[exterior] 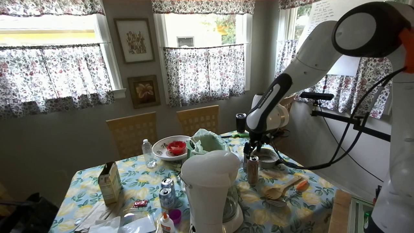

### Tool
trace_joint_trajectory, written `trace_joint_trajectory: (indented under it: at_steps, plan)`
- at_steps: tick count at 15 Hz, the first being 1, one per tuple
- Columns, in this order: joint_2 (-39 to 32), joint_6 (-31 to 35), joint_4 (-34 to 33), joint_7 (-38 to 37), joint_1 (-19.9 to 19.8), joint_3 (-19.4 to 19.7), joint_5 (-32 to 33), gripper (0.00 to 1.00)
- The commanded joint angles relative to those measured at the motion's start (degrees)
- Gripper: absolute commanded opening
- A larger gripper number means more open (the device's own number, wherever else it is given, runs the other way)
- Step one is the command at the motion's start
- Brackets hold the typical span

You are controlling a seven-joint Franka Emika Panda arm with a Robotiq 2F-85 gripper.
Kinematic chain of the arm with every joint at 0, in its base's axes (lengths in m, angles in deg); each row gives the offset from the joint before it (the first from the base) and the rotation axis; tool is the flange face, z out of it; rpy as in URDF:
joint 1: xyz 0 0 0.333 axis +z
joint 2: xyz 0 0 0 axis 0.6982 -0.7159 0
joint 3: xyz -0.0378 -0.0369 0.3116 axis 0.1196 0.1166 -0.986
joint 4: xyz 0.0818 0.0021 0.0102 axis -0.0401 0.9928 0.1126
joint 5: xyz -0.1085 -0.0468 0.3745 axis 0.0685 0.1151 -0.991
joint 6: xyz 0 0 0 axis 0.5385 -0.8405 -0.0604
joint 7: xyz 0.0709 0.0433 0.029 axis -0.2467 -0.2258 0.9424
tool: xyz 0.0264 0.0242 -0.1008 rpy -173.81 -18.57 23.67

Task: Put the can in the bin

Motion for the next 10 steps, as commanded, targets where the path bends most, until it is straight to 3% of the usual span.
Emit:
trace_joint_trajectory:
  at_steps: [1, 8, 9, 10]
  plan:
    - [-3.06, 2.09, -1.6, -0.64, -0.89, -1.23, 1.42, 1.0]
    - [-5.91, 3.54, -3.07, -1.43, -0.78, -0.85, 3.72, 1.0]
    - [-6.21, 3.4, -3.34, -1.47, -0.79, -0.81, 4.08, 0.79]
    - [-6.45, 3.37, -3.53, -1.53, -0.8, -0.79, 4.36, 0.74]
